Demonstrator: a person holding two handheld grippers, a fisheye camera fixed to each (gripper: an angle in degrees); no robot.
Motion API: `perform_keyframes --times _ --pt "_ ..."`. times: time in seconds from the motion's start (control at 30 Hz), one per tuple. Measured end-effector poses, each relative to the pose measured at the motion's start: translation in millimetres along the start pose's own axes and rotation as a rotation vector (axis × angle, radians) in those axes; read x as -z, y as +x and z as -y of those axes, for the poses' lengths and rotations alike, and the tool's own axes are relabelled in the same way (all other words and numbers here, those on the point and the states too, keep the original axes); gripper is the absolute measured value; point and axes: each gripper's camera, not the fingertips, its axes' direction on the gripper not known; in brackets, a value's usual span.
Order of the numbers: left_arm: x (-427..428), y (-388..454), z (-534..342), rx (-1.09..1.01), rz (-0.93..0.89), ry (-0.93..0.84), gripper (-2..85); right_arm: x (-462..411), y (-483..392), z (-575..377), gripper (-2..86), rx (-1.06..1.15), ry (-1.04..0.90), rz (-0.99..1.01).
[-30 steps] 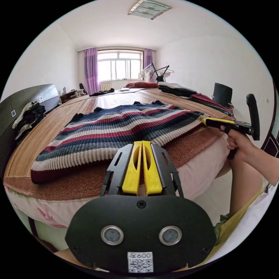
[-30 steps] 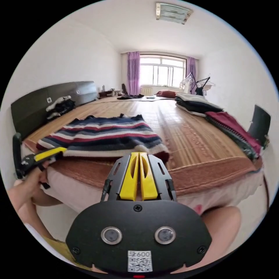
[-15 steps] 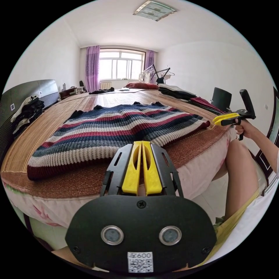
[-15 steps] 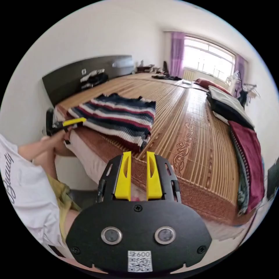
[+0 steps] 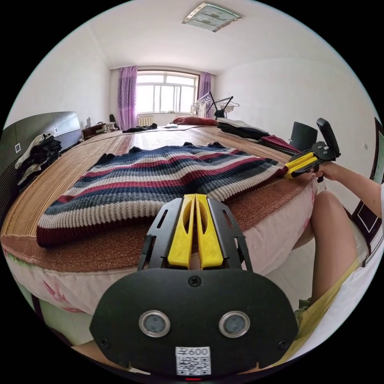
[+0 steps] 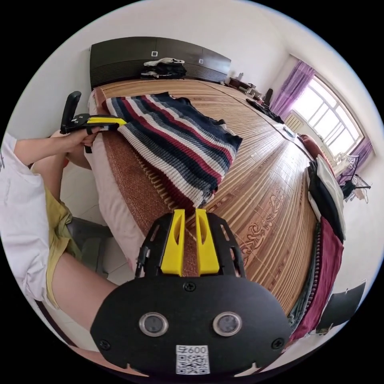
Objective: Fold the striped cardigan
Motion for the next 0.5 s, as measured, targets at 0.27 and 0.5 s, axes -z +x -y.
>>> perform_keyframes --times 0.27,0.5 --pt "12 8 3 -0.005 0.014 -0.002 0.1 3 -25 -22 -0.8 0.354 -0.015 -0.205" --pt "23 12 3 0.011 0.015 0.013 0.1 -4 -10 -32 -0.9 0.415 0.004 -0.147"
